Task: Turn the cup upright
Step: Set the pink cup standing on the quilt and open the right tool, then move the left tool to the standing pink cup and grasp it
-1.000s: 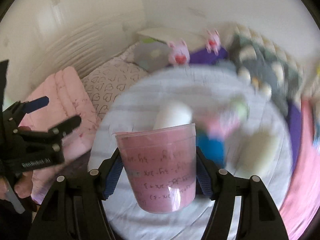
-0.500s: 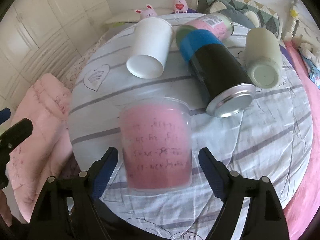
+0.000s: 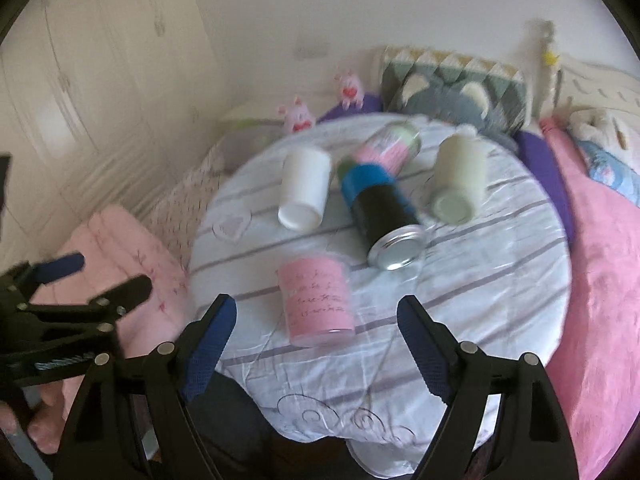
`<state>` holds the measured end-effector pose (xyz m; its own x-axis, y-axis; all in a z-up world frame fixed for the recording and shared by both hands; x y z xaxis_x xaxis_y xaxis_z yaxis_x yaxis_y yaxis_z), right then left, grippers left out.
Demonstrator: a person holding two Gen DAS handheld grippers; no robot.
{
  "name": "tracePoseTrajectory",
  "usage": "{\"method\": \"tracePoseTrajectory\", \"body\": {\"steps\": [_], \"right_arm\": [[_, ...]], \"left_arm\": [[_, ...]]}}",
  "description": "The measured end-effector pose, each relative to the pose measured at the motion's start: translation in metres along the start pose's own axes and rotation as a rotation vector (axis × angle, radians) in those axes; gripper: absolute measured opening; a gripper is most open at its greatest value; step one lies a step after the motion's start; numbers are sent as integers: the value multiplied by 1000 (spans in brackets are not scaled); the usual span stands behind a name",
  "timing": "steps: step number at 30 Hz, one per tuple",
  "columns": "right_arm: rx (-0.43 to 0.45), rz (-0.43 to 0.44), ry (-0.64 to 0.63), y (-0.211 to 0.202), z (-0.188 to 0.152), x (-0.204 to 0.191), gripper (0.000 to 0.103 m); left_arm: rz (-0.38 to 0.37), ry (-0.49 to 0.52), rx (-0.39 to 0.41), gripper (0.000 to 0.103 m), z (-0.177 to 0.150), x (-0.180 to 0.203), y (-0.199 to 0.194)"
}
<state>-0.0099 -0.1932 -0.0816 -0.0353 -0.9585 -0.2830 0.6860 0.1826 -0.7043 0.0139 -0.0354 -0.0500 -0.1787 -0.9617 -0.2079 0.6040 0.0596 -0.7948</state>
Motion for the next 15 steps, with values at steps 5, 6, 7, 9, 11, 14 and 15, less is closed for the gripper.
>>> {"method": "tracePoseTrajectory", "body": {"steps": [5,6,7,9,11,14,15], "right_arm": [[77,-21,35,-36,2,18,84],[83,-27,41,-39,2,22,84],[88,-29,47,-42,2,26,84],[89,-31,65,-47,-1,36,84],[91,-35,90,-50,-3,47,84],[90,-37,108,-55,-4,58,84],[95,-40,115,-56,-4,63,84]], "left_arm": [[-12,1,0,103,-4,14,-10],[-13,4,-3,103,-4,18,-11],[-13,8,-5,103,-5,22,-11],[-11,19,-8,103,-4,30,-13],[-10,25,-8,103,-5,35,-15],[-5,35,-5,103,-3,42,-18],[-3,36,-4,103,-2,43,-19]]}}
Point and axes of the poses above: each gripper's, at about its wrist camera, not at the fingertips, and y roughly the way its jaws point, x to its right, z to its top, the point moved 1 cm from there along y, roughly the way its jaws point, and after that the axes turned 10 degrees about y, right-handed, at the moved point
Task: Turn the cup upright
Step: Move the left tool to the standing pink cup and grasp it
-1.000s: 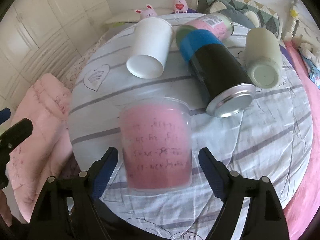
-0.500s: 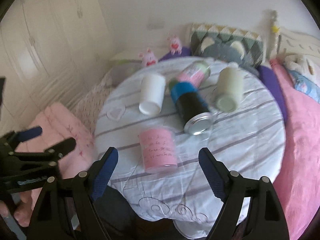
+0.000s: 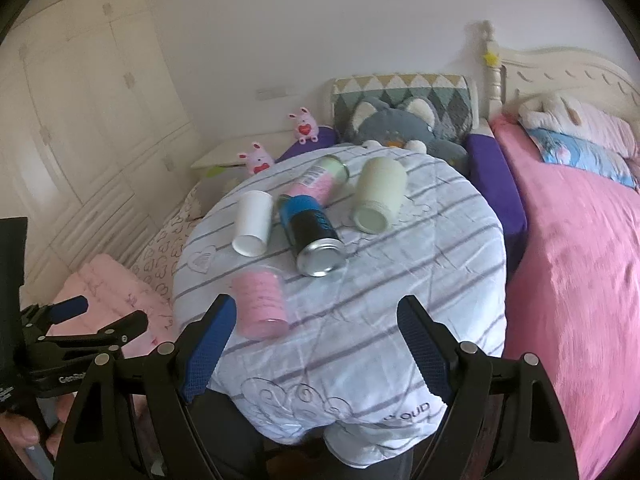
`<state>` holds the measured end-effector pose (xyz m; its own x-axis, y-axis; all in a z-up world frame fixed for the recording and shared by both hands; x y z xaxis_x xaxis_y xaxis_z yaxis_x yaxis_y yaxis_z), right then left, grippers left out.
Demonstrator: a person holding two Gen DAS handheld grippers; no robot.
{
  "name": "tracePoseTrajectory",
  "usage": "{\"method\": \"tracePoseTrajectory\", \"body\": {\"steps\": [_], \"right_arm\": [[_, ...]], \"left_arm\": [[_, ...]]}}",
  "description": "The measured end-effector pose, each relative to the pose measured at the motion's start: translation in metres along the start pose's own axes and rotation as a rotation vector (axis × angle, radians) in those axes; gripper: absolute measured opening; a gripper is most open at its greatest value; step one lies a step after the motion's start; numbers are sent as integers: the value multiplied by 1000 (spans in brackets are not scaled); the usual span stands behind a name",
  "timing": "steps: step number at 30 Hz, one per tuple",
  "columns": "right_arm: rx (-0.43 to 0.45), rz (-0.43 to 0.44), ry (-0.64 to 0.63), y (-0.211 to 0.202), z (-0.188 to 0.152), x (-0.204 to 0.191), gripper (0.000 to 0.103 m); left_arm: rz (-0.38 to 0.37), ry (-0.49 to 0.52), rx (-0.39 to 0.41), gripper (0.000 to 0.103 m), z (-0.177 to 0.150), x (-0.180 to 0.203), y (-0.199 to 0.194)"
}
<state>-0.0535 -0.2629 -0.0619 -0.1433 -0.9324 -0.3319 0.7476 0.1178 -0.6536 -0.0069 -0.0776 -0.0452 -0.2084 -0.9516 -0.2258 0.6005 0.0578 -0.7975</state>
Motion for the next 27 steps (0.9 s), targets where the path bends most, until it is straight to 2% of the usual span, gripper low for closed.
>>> {"method": "tracePoseTrajectory", "body": {"steps": [6,17,27], "right_arm": [[3,8,12,-3,5,11,84],[-36,32,11,10,6,18,84],[-71,31,31,32,21,40,84]], "left_arm": [[-11,-8,-11,103,0,3,0],[-82,-33,-93,103,9,20,21],[-133,-61,-173,103,28,46,57]]}}
Point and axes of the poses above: each gripper's, at about its wrist camera, not at the fingertips, and y roughly the way its jaws point, x to its right, z to its top, the point moved 1 cm from there along y, roughly the way its jaws point, and after that the axes turned 10 degrees about y, right-handed, at the moved point
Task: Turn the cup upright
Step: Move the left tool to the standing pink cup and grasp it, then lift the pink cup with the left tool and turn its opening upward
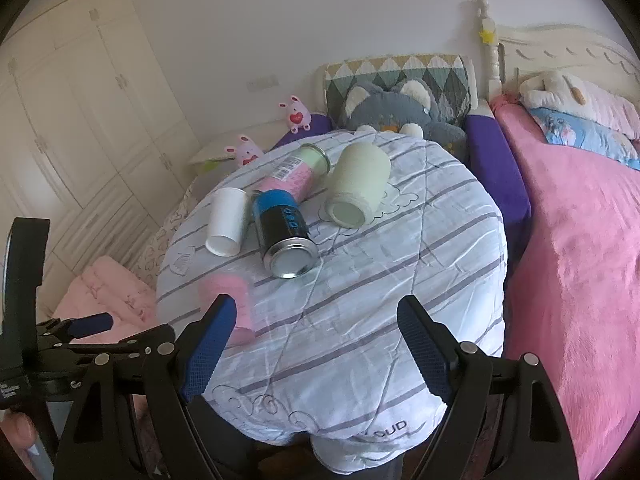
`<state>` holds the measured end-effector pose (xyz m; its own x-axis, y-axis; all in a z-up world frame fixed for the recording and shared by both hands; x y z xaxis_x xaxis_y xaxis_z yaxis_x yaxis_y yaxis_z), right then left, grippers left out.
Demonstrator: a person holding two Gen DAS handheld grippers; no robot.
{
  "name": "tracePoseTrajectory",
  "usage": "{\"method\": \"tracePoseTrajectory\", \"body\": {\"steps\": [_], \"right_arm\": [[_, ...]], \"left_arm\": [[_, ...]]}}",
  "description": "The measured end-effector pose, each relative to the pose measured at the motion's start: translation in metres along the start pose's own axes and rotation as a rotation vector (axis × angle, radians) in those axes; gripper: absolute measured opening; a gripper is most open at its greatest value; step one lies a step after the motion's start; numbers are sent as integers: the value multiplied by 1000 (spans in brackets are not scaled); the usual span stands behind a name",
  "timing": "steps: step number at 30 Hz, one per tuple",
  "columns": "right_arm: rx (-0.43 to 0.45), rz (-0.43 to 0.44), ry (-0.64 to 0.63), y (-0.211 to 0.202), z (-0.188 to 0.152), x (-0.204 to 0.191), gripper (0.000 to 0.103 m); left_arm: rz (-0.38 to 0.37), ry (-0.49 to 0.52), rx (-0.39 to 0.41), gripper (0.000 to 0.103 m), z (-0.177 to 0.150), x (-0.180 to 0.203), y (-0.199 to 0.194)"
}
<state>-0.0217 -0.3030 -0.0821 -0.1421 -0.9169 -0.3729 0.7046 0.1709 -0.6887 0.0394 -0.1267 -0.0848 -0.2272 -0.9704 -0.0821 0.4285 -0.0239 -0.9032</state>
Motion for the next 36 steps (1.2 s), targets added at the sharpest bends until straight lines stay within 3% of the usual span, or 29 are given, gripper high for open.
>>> {"method": "tracePoseTrajectory", "body": {"steps": [14,19,25,36], "right_arm": [[-92,12,-19,56,27,14,84],[-126,12,-24,72,31,18,84],[-150,-3,-11,82,35,28,84],[-150,-19,10,83,36,35,84]], "left_arm": [[-17,-124,-129,103,28,6,69],[-82,-212,-192,103,29,2,97],[-125,-303,-215,102,33,-8,113],[-160,-362,-204,99,32,-25,112]]}}
Point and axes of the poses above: each gripper's, at about its wrist camera, not at the fingertips, and y roughly the way its jaws point, x to its right, z to its top, the point moved 1 cm from there along y, roughly the way its jaws point, and after that the axes turned 10 degrees about y, right-handed, at the moved point
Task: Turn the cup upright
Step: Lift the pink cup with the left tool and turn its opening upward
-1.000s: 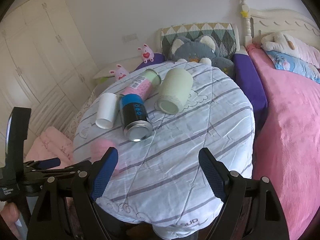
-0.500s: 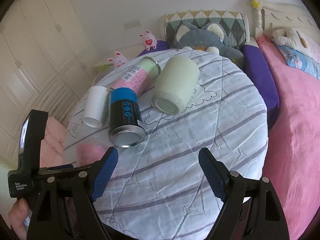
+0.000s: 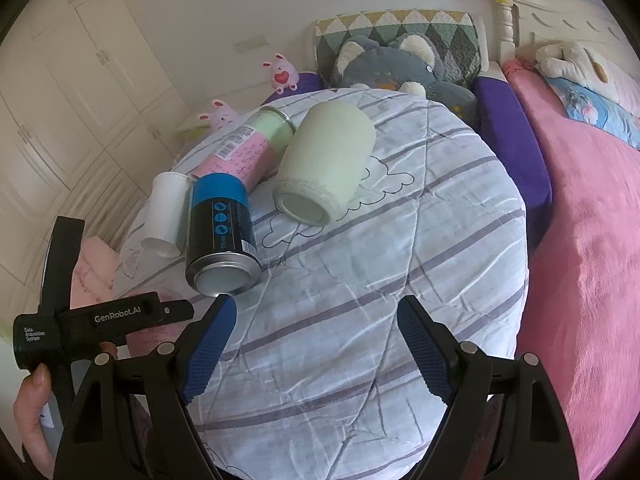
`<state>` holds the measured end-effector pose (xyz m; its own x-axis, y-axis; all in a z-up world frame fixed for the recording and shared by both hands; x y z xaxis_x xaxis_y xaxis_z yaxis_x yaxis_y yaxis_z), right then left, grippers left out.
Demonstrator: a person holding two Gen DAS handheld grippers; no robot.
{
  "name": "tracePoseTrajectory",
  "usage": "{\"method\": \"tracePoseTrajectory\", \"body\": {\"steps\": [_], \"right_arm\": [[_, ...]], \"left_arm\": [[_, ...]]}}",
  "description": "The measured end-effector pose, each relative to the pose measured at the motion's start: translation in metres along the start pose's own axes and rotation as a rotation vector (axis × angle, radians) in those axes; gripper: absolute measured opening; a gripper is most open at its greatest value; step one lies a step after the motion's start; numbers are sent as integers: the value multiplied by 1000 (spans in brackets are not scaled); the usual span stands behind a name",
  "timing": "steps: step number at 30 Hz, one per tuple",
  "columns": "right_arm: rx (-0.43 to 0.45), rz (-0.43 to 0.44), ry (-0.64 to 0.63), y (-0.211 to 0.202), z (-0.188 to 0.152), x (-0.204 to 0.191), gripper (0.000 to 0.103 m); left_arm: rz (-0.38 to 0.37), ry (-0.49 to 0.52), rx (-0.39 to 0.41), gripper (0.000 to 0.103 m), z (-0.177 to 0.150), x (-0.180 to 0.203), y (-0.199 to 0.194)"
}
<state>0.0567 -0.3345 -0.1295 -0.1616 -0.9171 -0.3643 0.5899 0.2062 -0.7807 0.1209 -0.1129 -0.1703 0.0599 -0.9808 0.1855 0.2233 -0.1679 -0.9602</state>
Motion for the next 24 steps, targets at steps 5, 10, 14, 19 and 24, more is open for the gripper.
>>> {"method": "tracePoseTrajectory", "body": {"steps": [5,10,14,19,24], "right_arm": [[0,3,-10,-2,-3,-4,84],[1,5,-15,-6,-8,-7,84],[12,4,-9,-12,-11,-8,84],[27,4,-2,-22,-18,-11,84],[26,-13,-8,-29,-34,-13,84]], "left_arm": [[-22,-20,11,95,-10,-12,-5],[-61,18,31,68,-12,-13,-12],[-2,146,173,67,-19,-5,-29],[121,344,582,67,-43,1,-67],[253,535,891,67,-80,6,-66]]}}
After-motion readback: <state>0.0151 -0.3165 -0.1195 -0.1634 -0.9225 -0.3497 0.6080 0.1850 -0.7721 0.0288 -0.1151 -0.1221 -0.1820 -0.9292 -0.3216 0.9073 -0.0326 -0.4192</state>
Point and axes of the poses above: each gripper's, at about its wrist camera, not at the fingertips, and y roughly the way its jaws point, x to its right, z to its top, the point moved 1 cm from there along y, roughly the way its jaws point, and after that the axes turned 10 degrees about y, right-handed, at the moved point
